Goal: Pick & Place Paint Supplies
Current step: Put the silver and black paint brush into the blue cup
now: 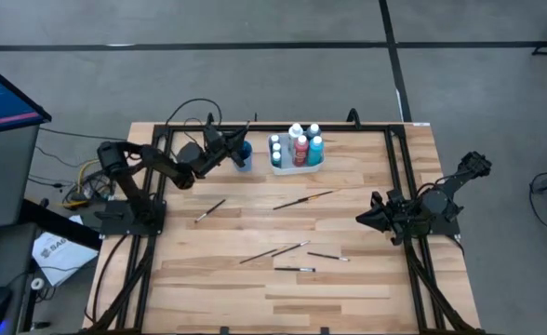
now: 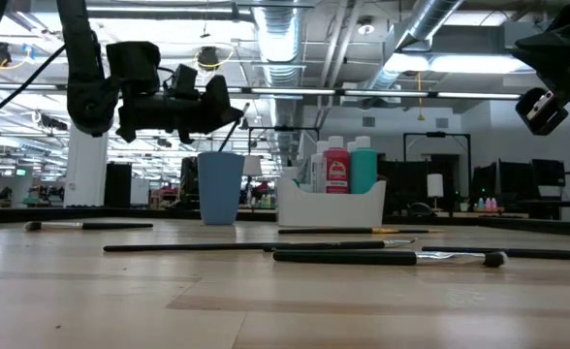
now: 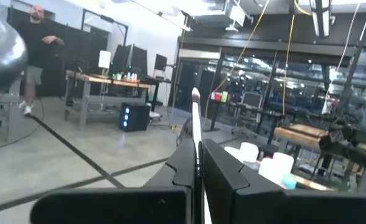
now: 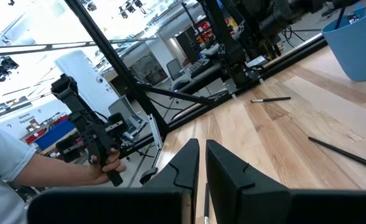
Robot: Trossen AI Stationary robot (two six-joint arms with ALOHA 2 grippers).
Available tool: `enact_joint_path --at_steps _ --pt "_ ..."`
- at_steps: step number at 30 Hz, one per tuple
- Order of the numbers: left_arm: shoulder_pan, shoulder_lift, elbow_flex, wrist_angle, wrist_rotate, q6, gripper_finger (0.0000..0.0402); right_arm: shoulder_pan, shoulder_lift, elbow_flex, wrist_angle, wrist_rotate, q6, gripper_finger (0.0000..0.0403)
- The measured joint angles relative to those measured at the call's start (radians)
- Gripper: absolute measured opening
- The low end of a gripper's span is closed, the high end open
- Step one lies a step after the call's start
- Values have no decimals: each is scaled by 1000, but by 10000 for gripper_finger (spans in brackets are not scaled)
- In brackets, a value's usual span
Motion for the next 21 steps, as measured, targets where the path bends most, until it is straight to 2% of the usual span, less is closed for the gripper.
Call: enact_joint_path --at_steps 10,17,21 --pt "-4 5 0 0 8 8 25 0 0 0 0 0 0 24" --pt "-19 5 -15 -6 8 106 68 0 0 0 0 0 0 24" --pt "-38 5 -29 -9 8 108 95 0 0 0 0 0 0 24"
